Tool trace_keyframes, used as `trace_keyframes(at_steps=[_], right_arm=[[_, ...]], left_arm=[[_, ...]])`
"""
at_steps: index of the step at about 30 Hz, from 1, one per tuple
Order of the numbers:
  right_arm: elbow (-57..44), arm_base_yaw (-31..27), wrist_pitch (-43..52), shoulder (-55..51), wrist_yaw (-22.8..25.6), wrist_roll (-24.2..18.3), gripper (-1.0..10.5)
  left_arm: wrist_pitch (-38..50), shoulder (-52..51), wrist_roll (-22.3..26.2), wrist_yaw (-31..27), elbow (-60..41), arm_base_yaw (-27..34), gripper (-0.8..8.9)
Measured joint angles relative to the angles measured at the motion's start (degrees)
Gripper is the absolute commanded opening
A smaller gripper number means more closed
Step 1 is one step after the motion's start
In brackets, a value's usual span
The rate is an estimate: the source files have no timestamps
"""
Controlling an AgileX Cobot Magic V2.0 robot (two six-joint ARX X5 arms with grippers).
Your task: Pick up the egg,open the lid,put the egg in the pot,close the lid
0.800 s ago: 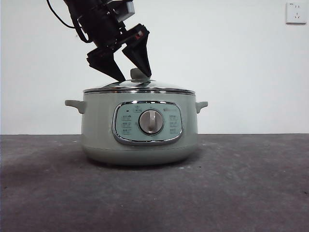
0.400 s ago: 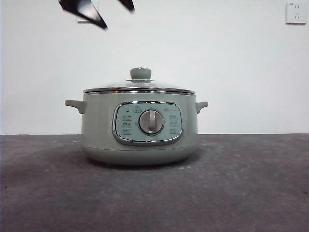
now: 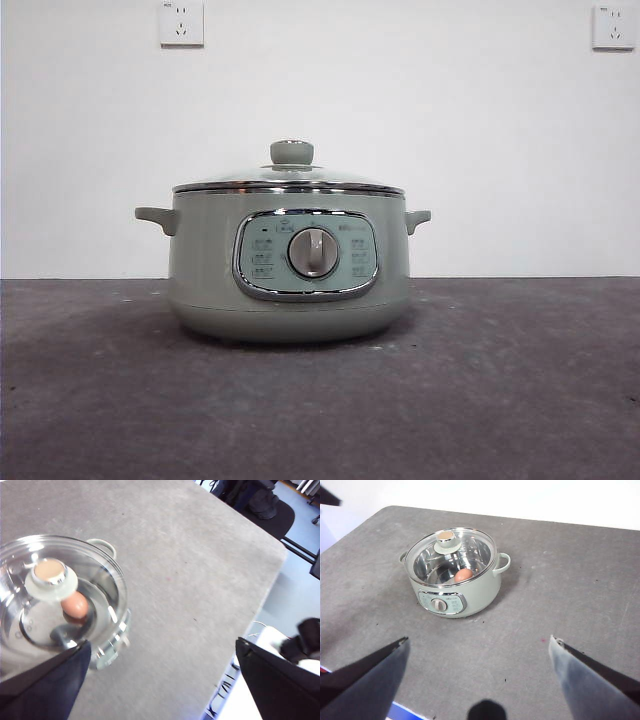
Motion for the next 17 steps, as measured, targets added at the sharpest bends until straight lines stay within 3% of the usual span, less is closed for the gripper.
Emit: trace_keyframes(at_steps=[3, 7, 10, 11, 12, 17], right_arm=[[0.0, 0.0, 0.0, 0.0, 0.0, 0.0, 4.7], [0.0, 0.0, 0.0, 0.0, 0.0, 0.0, 4.4], [0.0, 0.0, 0.0, 0.0, 0.0, 0.0, 1.3], [0.0, 0.0, 0.0, 0.0, 0.0, 0.0, 0.2], [0.0, 0.0, 0.0, 0.0, 0.0, 0.0, -0.2], [0.0, 0.0, 0.0, 0.0, 0.0, -0.4, -0.1]], left_arm=[[-2.2, -2.2, -0.1, 0.0, 0.0, 0.0, 4.47], [-3.9, -3.3, -0.2, -0.1, 0.0, 0.0, 1.77], [-4.1, -3.3, -0.2, -0.2, 0.0, 0.0, -0.08], [-4.1, -3.3, -0.2, -0.2, 0.0, 0.0, -0.09], [-4.1, -3.3, -0.2, -0.2, 0.0, 0.0, -0.08], [-4.1, -3.3, -0.2, -0.2, 0.0, 0.0, -0.08]])
